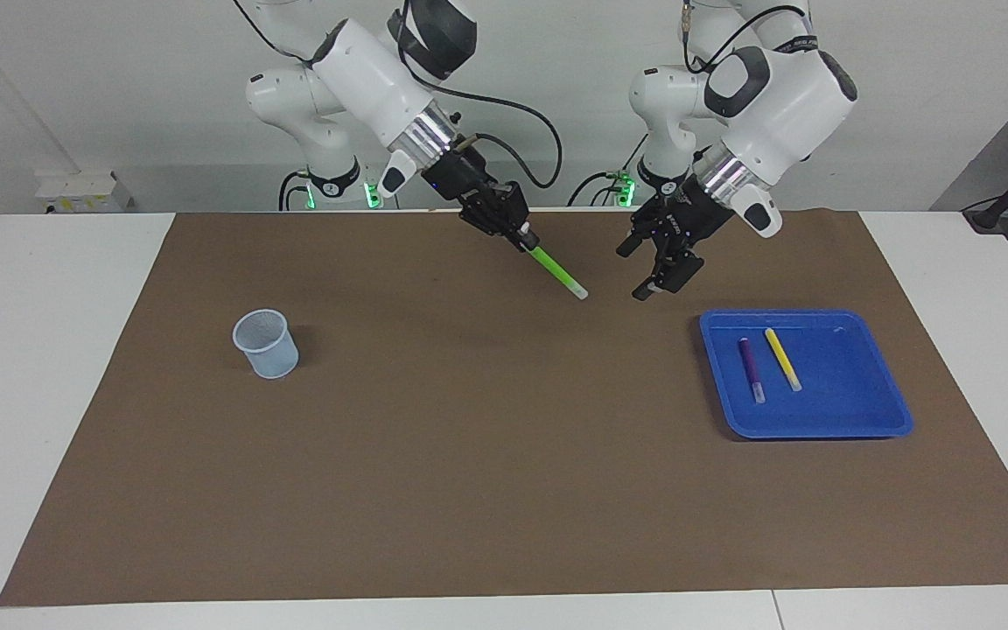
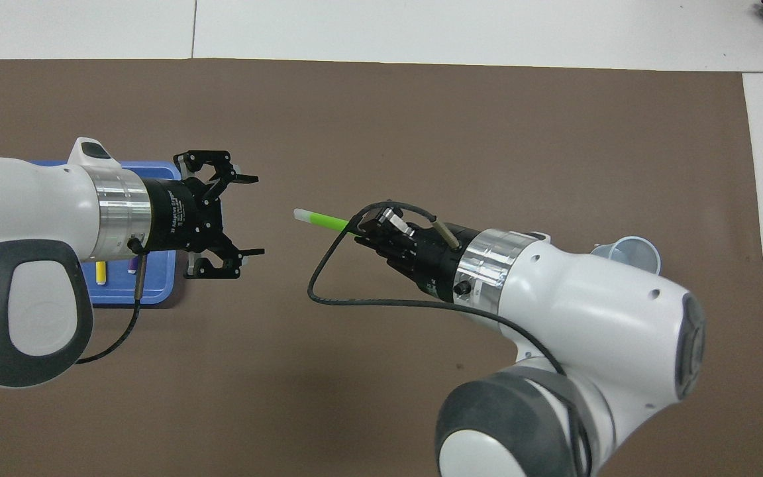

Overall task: Right arm passes pens to left for tray arrangement
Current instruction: 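Carry the green pen toward the left gripper with the right gripper, then close the left gripper on the green pen and open the right gripper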

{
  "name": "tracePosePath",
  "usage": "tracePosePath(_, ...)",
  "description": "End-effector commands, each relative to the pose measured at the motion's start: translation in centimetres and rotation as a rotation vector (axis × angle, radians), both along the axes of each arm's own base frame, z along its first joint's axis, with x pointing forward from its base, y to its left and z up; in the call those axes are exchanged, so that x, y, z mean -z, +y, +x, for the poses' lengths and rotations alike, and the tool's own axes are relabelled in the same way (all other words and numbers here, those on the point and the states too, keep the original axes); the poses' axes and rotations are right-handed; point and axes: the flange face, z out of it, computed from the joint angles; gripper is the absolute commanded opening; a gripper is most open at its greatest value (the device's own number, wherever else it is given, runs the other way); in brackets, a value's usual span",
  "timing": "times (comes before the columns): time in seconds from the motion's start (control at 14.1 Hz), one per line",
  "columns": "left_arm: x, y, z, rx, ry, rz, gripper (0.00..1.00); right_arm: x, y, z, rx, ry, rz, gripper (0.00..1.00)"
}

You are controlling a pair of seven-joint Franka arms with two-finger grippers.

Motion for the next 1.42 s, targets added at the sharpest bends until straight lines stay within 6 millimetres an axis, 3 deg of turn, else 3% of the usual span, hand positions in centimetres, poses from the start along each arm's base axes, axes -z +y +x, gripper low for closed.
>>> tracePosePath(0.0,0.1,-1.8,-1.6,-0.099,0.005,-0.027,1.00,0.9,0.4,-1.5,0.040,0.007,0.023,0.00)
tracePosePath(0.28,0.2,-3.4,-1.9,-0.133,-0.025,-0.041,1.00,1.0,0.5,-1.6,0.038,0.011,0.020,0.00)
tracePosePath(0.5,1.6,-5.6,-3.5,-0.152,-0.075,-0.042,1.00,1.4,1.2,-2.3,0.022,0.018,0.018,0.00)
tracePosePath(0.71,1.5,-6.1,-3.8,-0.158,-0.087,-0.048,0.99,1.4,1.2,-2.3,0.021,0.017,0.017,0.00)
tracePosePath(0.78,1.5,-6.0,-3.8,-0.156,-0.090,-0.047,0.91,1.4,1.2,-2.3,0.021,0.017,0.017,0.00)
tracePosePath(0.92,1.6,-6.1,-3.8,-0.132,-0.093,-0.038,0.85,1.4,1.2,-2.3,0.019,0.013,0.015,0.00)
tracePosePath(1.06,1.5,-5.8,-3.7,-0.124,-0.095,-0.035,0.64,1.4,1.2,-2.3,0.018,0.012,0.015,0.00)
tracePosePath(1.13,1.6,-5.7,-3.7,-0.116,-0.093,-0.031,0.36,1.4,1.2,-2.3,0.017,0.011,0.014,0.00)
tracePosePath(1.28,1.8,-5.8,-3.9,-0.055,-0.095,-0.014,0.00,1.4,1.1,-2.2,0.018,0.011,0.014,0.00)
tracePosePath(1.35,1.8,-5.8,-4.0,-0.047,-0.085,-0.014,0.00,1.5,1.1,-2.2,0.017,0.011,0.012,0.00)
